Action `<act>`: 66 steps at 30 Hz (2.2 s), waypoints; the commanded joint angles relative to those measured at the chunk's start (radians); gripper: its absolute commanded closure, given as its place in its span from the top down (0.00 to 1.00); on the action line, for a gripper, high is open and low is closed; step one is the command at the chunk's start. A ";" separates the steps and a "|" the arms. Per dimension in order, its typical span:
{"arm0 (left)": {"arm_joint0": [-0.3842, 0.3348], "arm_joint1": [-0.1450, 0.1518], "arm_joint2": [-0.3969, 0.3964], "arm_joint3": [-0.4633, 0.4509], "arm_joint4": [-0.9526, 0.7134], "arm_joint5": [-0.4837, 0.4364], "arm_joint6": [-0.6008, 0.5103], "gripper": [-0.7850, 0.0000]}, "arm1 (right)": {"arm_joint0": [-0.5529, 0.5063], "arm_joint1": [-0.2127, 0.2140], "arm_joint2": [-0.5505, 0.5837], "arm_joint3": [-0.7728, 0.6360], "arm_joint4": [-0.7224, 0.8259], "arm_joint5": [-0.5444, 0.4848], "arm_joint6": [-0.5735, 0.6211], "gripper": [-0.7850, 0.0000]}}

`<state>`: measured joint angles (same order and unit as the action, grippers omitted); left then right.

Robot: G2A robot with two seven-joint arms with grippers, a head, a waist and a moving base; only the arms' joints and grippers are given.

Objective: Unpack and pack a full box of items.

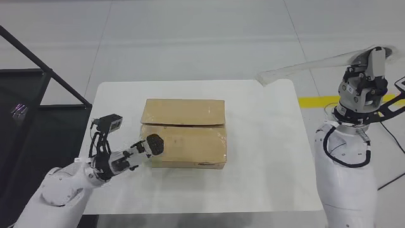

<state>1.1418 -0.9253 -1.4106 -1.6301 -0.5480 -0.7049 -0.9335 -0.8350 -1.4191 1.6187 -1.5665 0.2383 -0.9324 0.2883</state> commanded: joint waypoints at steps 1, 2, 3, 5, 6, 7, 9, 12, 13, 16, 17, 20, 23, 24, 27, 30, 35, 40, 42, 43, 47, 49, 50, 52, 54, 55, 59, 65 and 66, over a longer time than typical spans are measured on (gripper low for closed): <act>-0.022 -0.010 0.025 0.020 0.001 -0.013 0.087 1.00 | 0.003 -0.004 -0.018 -0.012 -0.031 0.038 -0.044 0.00; -0.039 -0.016 0.033 0.035 0.033 -0.034 0.137 1.00 | 0.004 -0.007 -0.031 -0.019 -0.056 0.062 -0.068 0.00; -0.052 -0.024 0.053 0.043 0.051 -0.052 0.187 1.00 | 0.003 -0.011 -0.042 -0.027 -0.083 0.087 -0.101 0.00; -0.079 -0.044 0.100 0.062 0.029 -0.085 0.302 1.00 | -0.001 -0.019 -0.069 -0.044 -0.118 0.147 -0.183 0.00; -0.094 -0.053 0.121 0.079 0.034 -0.099 0.353 1.00 | -0.004 -0.024 -0.087 -0.056 -0.133 0.175 -0.221 0.00; -0.110 -0.062 0.141 0.093 0.040 -0.110 0.398 1.00 | -0.008 -0.028 -0.109 -0.070 -0.141 0.197 -0.243 0.00; -0.114 -0.065 0.147 0.098 0.041 -0.112 0.412 1.00 | -0.010 -0.029 -0.116 -0.075 -0.145 0.204 -0.244 0.00; -0.114 -0.065 0.147 0.098 0.041 -0.112 0.412 1.00 | -0.010 -0.029 -0.116 -0.075 -0.145 0.204 -0.244 0.00; -0.114 -0.065 0.147 0.098 0.041 -0.112 0.412 1.00 | -0.010 -0.029 -0.116 -0.075 -0.145 0.204 -0.244 0.00; -0.114 -0.065 0.147 0.098 0.041 -0.112 0.412 1.00 | -0.010 -0.029 -0.116 -0.075 -0.145 0.204 -0.244 0.00; -0.114 -0.065 0.147 0.098 0.041 -0.112 0.412 1.00 | -0.010 -0.029 -0.116 -0.075 -0.145 0.204 -0.244 0.00; -0.113 -0.065 0.146 0.098 0.045 -0.108 0.414 1.00 | -0.014 -0.029 -0.116 -0.079 -0.146 0.212 -0.250 0.00; -0.107 -0.068 0.136 0.080 0.149 -0.085 0.468 1.00 | -0.017 -0.034 -0.142 -0.089 -0.171 0.280 -0.297 0.00; -0.107 -0.072 0.140 0.074 0.187 -0.077 0.498 1.00 | -0.016 -0.038 -0.160 -0.089 -0.173 0.300 -0.318 0.00; -0.119 -0.089 0.167 0.067 0.281 -0.055 0.621 1.00 | -0.014 -0.048 -0.213 -0.088 -0.198 0.346 -0.373 0.00; -0.148 -0.112 0.217 0.077 0.371 -0.028 0.739 1.00 | -0.018 -0.060 -0.265 -0.097 -0.196 0.405 -0.446 0.00; -0.228 -0.153 0.293 0.125 0.557 0.010 0.929 1.00 | -0.040 -0.079 -0.347 -0.138 -0.127 0.498 -0.507 0.00; -0.290 -0.194 0.378 0.183 0.732 0.023 1.070 1.00 | -0.065 -0.090 -0.399 -0.188 -0.036 0.547 -0.497 0.00; -0.312 -0.203 0.397 0.204 0.790 0.016 1.073 1.00 | -0.065 -0.090 -0.399 -0.188 -0.036 0.547 -0.497 0.00; -0.312 -0.208 0.405 0.208 0.785 -0.001 1.083 1.00 | -0.065 -0.090 -0.399 -0.188 -0.036 0.547 -0.497 0.00; -0.313 -0.212 0.408 0.218 0.761 -0.032 1.073 1.00 | -0.065 -0.090 -0.399 -0.188 -0.036 0.547 -0.497 0.00; -0.313 -0.212 0.408 0.218 0.761 -0.032 1.073 1.00 | -0.065 -0.090 -0.399 -0.188 -0.036 0.547 -0.497 0.00; -0.313 -0.212 0.408 0.218 0.761 -0.032 1.073 1.00 | -0.065 -0.090 -0.399 -0.188 -0.036 0.547 -0.497 0.00; -0.313 -0.212 0.408 0.218 0.761 -0.032 1.073 1.00 | -0.065 -0.090 -0.399 -0.188 -0.036 0.547 -0.497 0.00; -0.313 -0.212 0.408 0.218 0.761 -0.032 1.073 1.00 | -0.071 -0.090 -0.397 -0.190 -0.029 0.554 -0.503 0.00; -0.308 -0.212 0.405 0.212 0.765 -0.010 1.071 1.00 | -0.075 -0.092 -0.393 -0.196 -0.023 0.564 -0.519 0.00; -0.304 -0.222 0.398 0.181 0.842 0.076 1.115 1.00 | -0.068 -0.101 -0.400 -0.197 -0.001 0.609 -0.569 0.00; -0.306 -0.246 0.417 0.180 0.950 0.161 1.212 1.00 | -0.057 -0.112 -0.411 -0.195 0.018 0.666 -0.614 0.00; -0.306 -0.250 0.420 0.182 0.948 0.169 1.225 1.00 | -0.058 -0.114 -0.411 -0.195 0.019 0.669 -0.616 0.00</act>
<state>0.8363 -1.1712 -0.9935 -1.4501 0.3996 -0.5458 0.2779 -0.8920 -1.5316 1.2082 -1.7619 0.2565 -0.2664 -0.3264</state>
